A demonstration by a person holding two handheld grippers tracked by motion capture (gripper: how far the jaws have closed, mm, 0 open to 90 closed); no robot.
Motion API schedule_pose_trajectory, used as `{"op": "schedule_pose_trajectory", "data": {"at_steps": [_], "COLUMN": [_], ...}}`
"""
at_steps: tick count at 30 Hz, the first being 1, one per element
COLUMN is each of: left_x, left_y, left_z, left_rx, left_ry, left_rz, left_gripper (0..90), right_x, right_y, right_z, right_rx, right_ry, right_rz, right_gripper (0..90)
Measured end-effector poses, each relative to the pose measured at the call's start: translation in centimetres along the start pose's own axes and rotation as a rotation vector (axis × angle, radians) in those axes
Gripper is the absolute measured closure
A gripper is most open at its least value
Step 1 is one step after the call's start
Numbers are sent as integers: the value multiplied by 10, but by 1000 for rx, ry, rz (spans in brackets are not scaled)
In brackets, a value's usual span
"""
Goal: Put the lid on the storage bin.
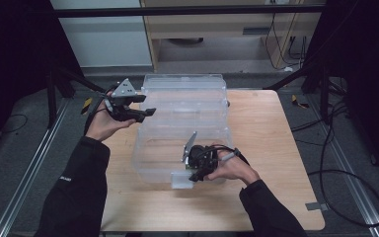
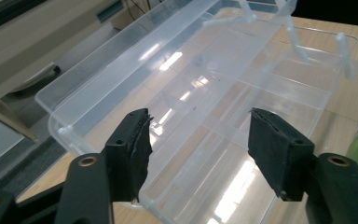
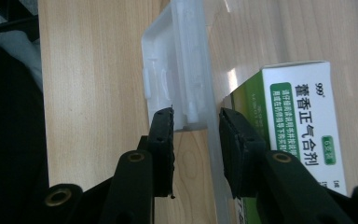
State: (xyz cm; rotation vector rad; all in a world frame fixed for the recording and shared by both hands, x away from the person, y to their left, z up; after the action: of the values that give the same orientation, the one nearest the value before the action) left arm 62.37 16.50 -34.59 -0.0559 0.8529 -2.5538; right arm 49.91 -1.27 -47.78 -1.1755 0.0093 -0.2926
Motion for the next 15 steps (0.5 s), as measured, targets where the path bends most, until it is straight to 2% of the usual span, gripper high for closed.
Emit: {"op": "schedule_pose_trajectory", "data": {"at_steps": [5, 15], "left_x": [4, 3], "left_y": [10, 25], "left_z": [6, 18], "left_rx": [-23, -90], "left_ry": [36, 111], "left_rz": [-51, -99], "left_gripper": [360, 353], "right_x": [0, -1], "right_y": [0, 0], "right_z": [0, 0], "right_rx": [2, 4], "right_ry": [-4, -8], "right_rz": [1, -1], "right_gripper": [668, 668]}}
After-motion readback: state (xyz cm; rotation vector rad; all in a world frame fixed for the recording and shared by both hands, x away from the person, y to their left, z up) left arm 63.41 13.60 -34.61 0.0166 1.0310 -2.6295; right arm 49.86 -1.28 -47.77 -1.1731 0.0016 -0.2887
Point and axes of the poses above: each handheld gripper's, and its own axes: y roughly forward along the jaws, z roughly out of its top, x roughly to its right, the point moved 8 cm from there along y, roughly forward along the jaws, and after that the axes turned 12 degrees about -z, right-handed, at the moved point
